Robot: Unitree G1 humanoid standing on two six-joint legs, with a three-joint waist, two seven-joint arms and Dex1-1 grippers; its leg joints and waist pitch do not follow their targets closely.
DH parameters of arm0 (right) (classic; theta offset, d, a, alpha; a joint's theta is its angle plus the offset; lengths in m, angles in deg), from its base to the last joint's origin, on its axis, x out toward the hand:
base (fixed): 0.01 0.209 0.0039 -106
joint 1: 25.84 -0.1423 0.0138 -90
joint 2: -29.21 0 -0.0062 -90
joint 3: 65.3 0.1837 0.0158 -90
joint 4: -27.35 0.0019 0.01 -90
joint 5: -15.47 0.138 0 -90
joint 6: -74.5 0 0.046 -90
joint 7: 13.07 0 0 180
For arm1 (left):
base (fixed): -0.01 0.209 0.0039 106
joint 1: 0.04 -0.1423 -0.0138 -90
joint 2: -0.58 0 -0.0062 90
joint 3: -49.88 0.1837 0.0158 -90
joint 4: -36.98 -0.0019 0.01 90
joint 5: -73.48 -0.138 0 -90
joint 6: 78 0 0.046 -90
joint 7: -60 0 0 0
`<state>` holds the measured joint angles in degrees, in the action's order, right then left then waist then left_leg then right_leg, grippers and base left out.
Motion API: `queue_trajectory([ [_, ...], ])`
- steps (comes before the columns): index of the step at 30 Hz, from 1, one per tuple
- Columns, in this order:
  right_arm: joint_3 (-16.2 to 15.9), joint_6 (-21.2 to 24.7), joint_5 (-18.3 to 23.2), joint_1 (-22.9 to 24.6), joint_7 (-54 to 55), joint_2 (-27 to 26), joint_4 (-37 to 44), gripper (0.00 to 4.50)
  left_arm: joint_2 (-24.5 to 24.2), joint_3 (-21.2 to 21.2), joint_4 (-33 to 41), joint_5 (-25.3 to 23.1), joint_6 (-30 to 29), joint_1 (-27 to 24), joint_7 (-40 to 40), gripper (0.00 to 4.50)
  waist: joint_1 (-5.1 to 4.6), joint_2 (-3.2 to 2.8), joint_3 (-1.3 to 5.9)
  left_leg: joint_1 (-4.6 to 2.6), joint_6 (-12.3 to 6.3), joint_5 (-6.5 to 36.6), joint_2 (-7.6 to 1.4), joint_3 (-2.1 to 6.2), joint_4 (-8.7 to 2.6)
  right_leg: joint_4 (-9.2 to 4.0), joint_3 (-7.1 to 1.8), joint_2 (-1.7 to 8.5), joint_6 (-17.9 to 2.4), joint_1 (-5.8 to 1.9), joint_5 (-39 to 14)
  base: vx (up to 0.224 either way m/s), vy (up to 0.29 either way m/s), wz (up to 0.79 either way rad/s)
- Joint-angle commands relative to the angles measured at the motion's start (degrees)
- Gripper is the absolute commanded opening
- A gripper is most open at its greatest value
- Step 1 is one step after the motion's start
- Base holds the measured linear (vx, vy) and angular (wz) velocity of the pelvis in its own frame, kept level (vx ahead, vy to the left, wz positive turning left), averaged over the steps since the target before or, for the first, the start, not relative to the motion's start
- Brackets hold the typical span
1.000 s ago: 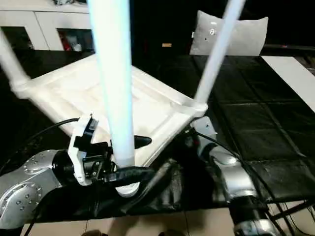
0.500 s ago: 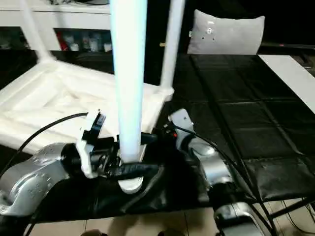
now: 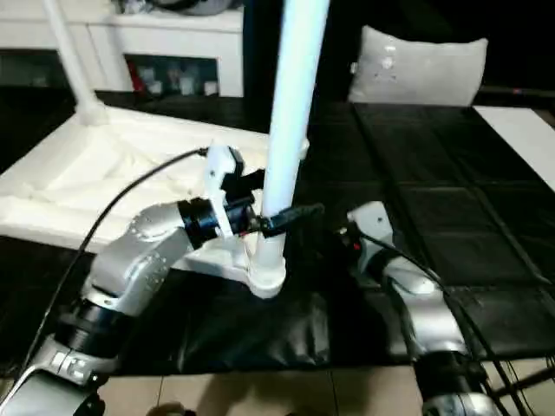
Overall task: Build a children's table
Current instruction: Rotate table base
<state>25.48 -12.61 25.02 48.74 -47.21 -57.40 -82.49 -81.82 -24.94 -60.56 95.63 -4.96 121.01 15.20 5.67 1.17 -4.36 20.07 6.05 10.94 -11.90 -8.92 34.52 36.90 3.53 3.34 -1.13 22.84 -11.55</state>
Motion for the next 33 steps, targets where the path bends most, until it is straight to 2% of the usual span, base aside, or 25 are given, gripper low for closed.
queue_trajectory([
  [1,1.3,0.6,2.0,1.3,-1.6,1.2,4.4,4.50,-1.8,1.1,1.2,-0.7,0.0,-1.4,-2.9,4.41,0.37,0.26,4.46,0.58,-1.98,7.7,-0.24,-0.43,-3.42,-5.54,-2.70,3.52,-7.0,-3.78,-13.3,0.000,0.000,0.00],
  [2,1.0,0.5,2.1,2.7,-2.2,2.2,7.1,4.50,-4.7,1.6,2.3,0.3,-0.5,-3.0,-7.3,4.41,0.40,-0.11,4.48,0.57,-2.34,7.9,-0.29,-0.43,-3.45,-5.58,-2.68,3.51,-7.4,-3.63,-13.6,0.000,0.000,0.00],
  [3,1.0,0.5,2.1,2.7,-2.2,2.2,7.1,4.50,-4.7,1.6,2.3,0.3,-0.5,-3.0,-7.3,4.41,0.45,-0.06,4.47,0.50,-2.36,8.0,-0.28,-0.42,-3.49,-5.71,-2.65,3.50,-7.3,-3.55,-14.1,0.000,0.000,0.00],
  [4,0.5,2.8,2.3,3.4,-3.3,3.2,9.0,4.50,-7.5,2.4,2.7,0.5,-0.9,-4.1,-11.0,4.41,0.33,-0.05,4.56,0.60,-2.31,8.0,-0.26,-0.44,-3.48,-5.62,-2.66,3.46,-7.3,-3.64,-14.2,0.000,0.000,0.00],
  [5,-0.2,5.4,2.4,4.0,-4.4,4.3,10.7,4.50,-10.4,3.4,2.6,0.3,-1.0,-5.0,-14.6,4.41,0.36,-0.42,4.53,0.39,-2.24,8.6,-0.24,-0.34,-3.60,-5.72,-2.60,3.40,-7.2,-3.49,-15.5,0.000,0.000,0.00],
  [8,-0.7,7.7,2.0,4.0,-4.9,5.3,11.8,4.50,-12.4,4.2,1.3,-0.6,-0.2,-5.2,-17.4,4.41,0.10,-1.09,4.32,0.06,-1.62,11.0,-0.28,-0.38,-3.78,-6.03,-2.53,3.26,-7.3,-3.03,-18.2,0.000,0.000,0.00],
  [11,-1.6,6.8,4.7,5.3,-10.9,7.6,15.5,4.50,-16.4,5.7,-3.6,-3.0,2.3,-3.9,-24.0,4.41,0.23,-0.94,4.38,-0.10,-1.58,12.3,-0.37,-0.36,-3.92,-6.31,-2.49,3.41,-7.0,-3.03,-19.3,0.000,0.000,0.00],
  [12,-2.1,7.0,5.8,5.9,-13.2,8.5,16.7,4.50,-17.3,6.3,-6.4,-4.8,4.2,-2.8,-24.9,4.15,0.36,-1.01,4.46,-0.02,-2.23,12.0,-0.29,-0.31,-3.95,-6.33,-2.57,3.32,-6.5,-3.12,-18.6,0.000,0.000,0.00],
  [13,-2.4,7.6,6.6,6.2,-14.7,9.3,17.5,4.50,-18.0,7.1,-9.3,-6.8,6.3,-1.5,-25.4,4.15,0.42,-1.01,4.47,-0.09,-2.49,11.7,-0.32,-0.35,-3.93,-6.29,-2.65,3.24,-6.2,-3.05,-18.0,0.000,0.000,0.00],
  [14,-2.8,8.6,7.5,6.6,-16.2,10.1,18.6,4.50,-18.6,7.9,-12.3,-8.8,8.6,-0.1,-26.0,4.06,0.51,-1.01,4.54,0.21,-2.75,10.6,-0.27,-0.27,-3.93,-6.14,-2.62,3.26,-5.8,-3.32,-16.8,0.000,0.000,0.00],
  [16,-3.0,9.5,8.2,7.0,-17.6,10.7,19.7,4.50,-18.9,8.4,-14.8,-10.0,10.0,1.2,-26.6,4.06,0.78,-1.27,4.86,0.23,-2.44,9.4,-0.37,-0.18,-3.82,-5.79,-2.61,3.60,-6.3,-3.45,-15.5,0.000,0.000,0.00],
  [17,-3.4,11.0,9.2,7.6,-19.3,11.6,21.2,4.50,-19.0,8.8,-17.6,-11.1,11.4,2.8,-27.5,3.89,1.02,-1.20,4.80,0.26,-2.47,9.1,-0.21,-0.33,-3.75,-6.08,-2.60,3.46,-6.8,-3.43,-15.0,0.000,0.000,0.00],
  [18,-3.7,12.1,9.8,8.0,-20.6,12.2,22.4,4.50,-19.2,9.2,-20.0,-12.1,12.7,4.2,-28.5,3.75,1.13,-1.43,5.01,0.17,-2.21,9.0,-0.49,-0.18,-3.76,-5.71,-2.67,3.71,-7.3,-3.48,-13.9,0.000,0.000,0.00],
  [19,-3.7,12.1,9.8,8.0,-20.6,12.2,22.4,4.50,-19.2,9.2,-20.0,-12.1,12.7,4.2,-28.5,3.75,1.10,-1.34,4.90,0.23,-2.50,9.0,-0.42,-0.25,-3.78,-5.92,-2.65,3.59,-7.5,-3.41,-13.6,0.000,0.000,0.00],
  [20,-4.0,13.2,10.3,8.4,-22.0,13.0,23.5,4.50,-19.4,9.9,-23.9,-13.8,15.0,6.3,-29.9,3.65,1.22,-1.56,5.00,0.32,-2.01,9.0,-0.62,-0.09,-3.81,-5.45,-2.60,3.86,-8.3,-3.54,-12.3,0.000,0.000,0.00],
  [21,-4.0,13.3,10.5,8.4,-22.2,13.0,23.6,4.50,-19.3,10.0,-24.7,-14.0,15.4,6.7,-29.9,3.63,1.25,-1.28,4.92,0.18,-2.29,9.3,-0.40,-0.26,-3.77,-5.88,-2.58,3.69,-8.0,-3.48,-13.2,0.000,0.000,0.00],
  [22,-4.0,13.5,10.7,8.4,-22.4,13.2,23.7,4.50,-19.1,10.0,-26.5,-14.5,16.3,7.6,-30.0,3.49,1.33,-1.47,5.03,0.24,-2.22,9.1,-0.42,-0.18,-3.73,-5.73,-2.58,3.82,-8.3,-3.60,-12.9,0.000,0.000,0.00],
  [24,-3.9,14.3,11.6,8.4,-22.6,13.5,24.1,4.50,-18.6,10.2,-29.9,-15.4,18.2,9.3,-30.4,3.37,1.43,-1.48,4.93,0.24,-1.86,9.6,-0.37,-0.20,-3.77,-5.97,-2.49,3.92,-7.9,-3.61,-14.7,0.000,0.000,0.00],
  [28,-3.6,15.4,12.9,8.8,-23.5,13.8,24.3,4.50,-17.4,10.3,-34.2,-16.7,21.2,11.1,-31.0,3.11,1.58,-1.33,4.99,0.42,-1.68,9.0,-0.52,-0.13,-3.78,-5.92,-2.48,4.12,-8.2,-3.68,-14.5,0.000,0.000,0.00],
  [29,-3.5,16.2,13.6,9.0,-24.0,14.0,24.9,4.50,-17.0,10.3,-35.3,-16.9,22.0,11.5,-31.3,2.93,1.68,-1.31,5.07,0.37,-1.90,8.8,-0.51,-0.17,-3.69,-5.89,-2.52,4.15,-8.4,-3.71,-13.9,0.000,0.000,0.00],
  [33,-3.0,19.1,15.7,9.5,-25.4,14.8,26.7,4.50,-15.3,10.5,-41.2,-18.7,26.3,13.8,-32.4,2.71,1.96,-1.29,5.02,0.32,-2.39,8.6,-0.47,-0.22,-3.69,-6.09,-2.47,4.03,-8.2,-3.68,-13.8,0.000,0.000,0.00],
])
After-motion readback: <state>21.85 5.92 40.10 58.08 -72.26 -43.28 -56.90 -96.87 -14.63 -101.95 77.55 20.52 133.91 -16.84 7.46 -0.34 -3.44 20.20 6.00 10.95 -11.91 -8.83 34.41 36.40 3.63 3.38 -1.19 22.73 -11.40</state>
